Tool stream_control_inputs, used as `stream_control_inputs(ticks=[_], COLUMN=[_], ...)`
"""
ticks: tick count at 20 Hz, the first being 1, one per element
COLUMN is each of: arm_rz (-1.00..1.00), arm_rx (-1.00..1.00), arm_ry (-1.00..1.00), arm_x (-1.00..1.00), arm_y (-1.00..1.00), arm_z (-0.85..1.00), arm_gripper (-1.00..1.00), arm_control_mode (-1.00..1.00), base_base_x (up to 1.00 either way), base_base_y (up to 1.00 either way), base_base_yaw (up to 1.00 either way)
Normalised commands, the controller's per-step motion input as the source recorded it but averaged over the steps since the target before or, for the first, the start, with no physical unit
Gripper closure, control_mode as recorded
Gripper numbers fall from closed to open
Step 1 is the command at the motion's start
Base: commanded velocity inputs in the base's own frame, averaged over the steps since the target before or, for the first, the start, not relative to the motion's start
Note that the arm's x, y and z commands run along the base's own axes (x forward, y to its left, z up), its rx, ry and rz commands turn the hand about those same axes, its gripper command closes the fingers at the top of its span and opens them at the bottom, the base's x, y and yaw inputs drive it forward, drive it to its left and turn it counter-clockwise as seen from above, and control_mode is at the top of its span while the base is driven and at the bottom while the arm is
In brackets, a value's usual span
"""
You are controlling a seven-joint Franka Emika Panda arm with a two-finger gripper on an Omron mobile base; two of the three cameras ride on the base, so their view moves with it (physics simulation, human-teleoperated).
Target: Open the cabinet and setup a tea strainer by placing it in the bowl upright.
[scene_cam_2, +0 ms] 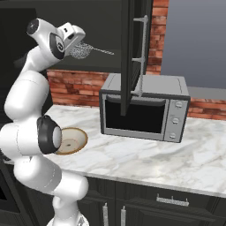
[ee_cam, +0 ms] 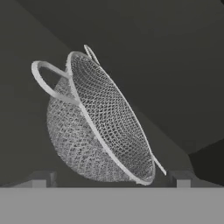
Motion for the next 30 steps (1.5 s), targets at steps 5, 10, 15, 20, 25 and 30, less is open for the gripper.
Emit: stream_control_inputs(ticks=[5,10,15,20,25,30], arm_rz=[0.02,0.03,0.03,0.01,0.00,0.02], arm_rx=[-0.05,-0.07,-0.07,-0.05,-0.04,-0.04], arm_ry=[0.10,0.10,0.09,0.09,0.07,0.00], arm_x=[0.33,0.31,0.22,0.01,0.00,0.00], arm_y=[0.00,0.08,0.19,0.27,0.24,0.15], arm_z=[-0.07,-0.12,-0.03,-0.03,-0.05,0.00], arm_gripper=[-1.00,-1.00,-1.00,-1.00,-1.00,-1.00], arm_control_mode=[-1.00,-1.00,-1.00,-1.00,-1.00,-1.00], base_base_x=[0.00,0.00,0.00,0.00,0.00,0.00], base_base_y=[0.00,0.00,0.00,0.00,0.00,0.00], base_base_yaw=[0.00,0.00,0.00,0.00,0.00,0.00])
